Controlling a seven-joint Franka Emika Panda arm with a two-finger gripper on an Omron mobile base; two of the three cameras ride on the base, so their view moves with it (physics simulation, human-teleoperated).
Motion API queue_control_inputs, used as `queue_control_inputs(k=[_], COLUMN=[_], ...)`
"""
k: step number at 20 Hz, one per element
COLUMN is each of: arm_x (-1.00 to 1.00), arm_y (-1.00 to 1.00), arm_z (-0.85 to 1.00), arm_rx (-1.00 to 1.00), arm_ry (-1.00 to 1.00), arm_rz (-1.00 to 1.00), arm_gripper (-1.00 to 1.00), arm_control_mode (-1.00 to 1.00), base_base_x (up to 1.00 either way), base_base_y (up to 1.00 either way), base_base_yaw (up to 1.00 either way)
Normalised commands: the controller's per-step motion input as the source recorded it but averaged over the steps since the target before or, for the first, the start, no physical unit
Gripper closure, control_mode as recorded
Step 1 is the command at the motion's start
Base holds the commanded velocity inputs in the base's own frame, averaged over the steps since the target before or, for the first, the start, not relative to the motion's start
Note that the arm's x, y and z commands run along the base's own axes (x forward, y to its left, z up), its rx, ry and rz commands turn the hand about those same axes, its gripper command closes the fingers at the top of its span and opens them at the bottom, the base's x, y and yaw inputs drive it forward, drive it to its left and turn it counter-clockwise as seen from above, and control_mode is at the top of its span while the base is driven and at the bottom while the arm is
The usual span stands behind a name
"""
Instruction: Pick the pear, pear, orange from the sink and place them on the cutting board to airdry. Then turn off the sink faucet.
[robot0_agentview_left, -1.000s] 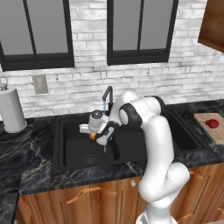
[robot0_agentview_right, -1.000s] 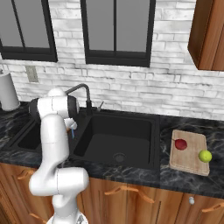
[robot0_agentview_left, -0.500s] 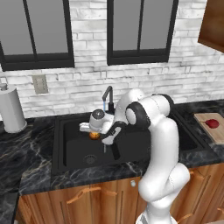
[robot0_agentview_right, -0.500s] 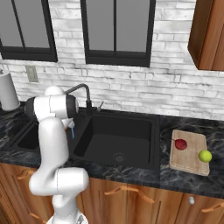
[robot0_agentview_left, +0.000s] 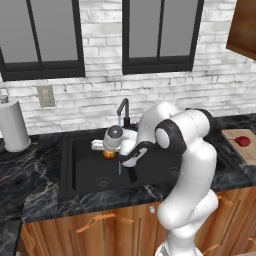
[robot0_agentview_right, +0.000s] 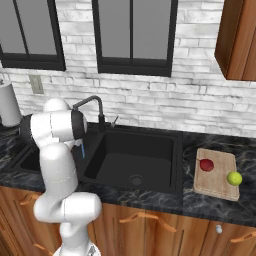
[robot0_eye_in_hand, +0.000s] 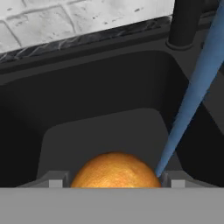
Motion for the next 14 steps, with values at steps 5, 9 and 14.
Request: queue_control_inputs(k=[5, 9, 14], arm_x=[-0.49, -0.35, -0.31], arm_y=[0.0, 0.0, -0.03], arm_z=[0.58, 0.74, 0.9], arm_rx=[0.0, 0.0, 0.02], arm_ry=[0.0, 0.06, 0.12], arm_rz=[0.0, 0.0, 0.0], arm_gripper=[1.0, 1.0, 1.0], arm_control_mode=[-1.0, -1.0, -1.0], base_base_x=[0.0, 0.0, 0.0], base_base_y=[0.0, 0.0, 0.0], base_base_yaw=[0.0, 0.0, 0.0])
